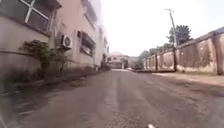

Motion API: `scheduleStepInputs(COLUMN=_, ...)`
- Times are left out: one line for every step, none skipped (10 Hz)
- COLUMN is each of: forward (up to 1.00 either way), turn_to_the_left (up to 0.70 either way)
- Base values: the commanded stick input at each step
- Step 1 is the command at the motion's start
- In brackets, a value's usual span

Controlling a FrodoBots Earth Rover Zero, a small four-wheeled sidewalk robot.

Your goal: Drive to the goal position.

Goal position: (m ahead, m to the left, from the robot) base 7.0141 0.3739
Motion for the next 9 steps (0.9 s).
scheduleStepInputs(forward=0.7, turn_to_the_left=-0.34)
scheduleStepInputs(forward=0.7, turn_to_the_left=-0.34)
scheduleStepInputs(forward=0.7, turn_to_the_left=-0.26)
scheduleStepInputs(forward=0.7, turn_to_the_left=-0.04)
scheduleStepInputs(forward=0.7, turn_to_the_left=0.01)
scheduleStepInputs(forward=0.7, turn_to_the_left=0.01)
scheduleStepInputs(forward=0.7, turn_to_the_left=0.01)
scheduleStepInputs(forward=0.7, turn_to_the_left=0.01)
scheduleStepInputs(forward=0.7, turn_to_the_left=0.01)
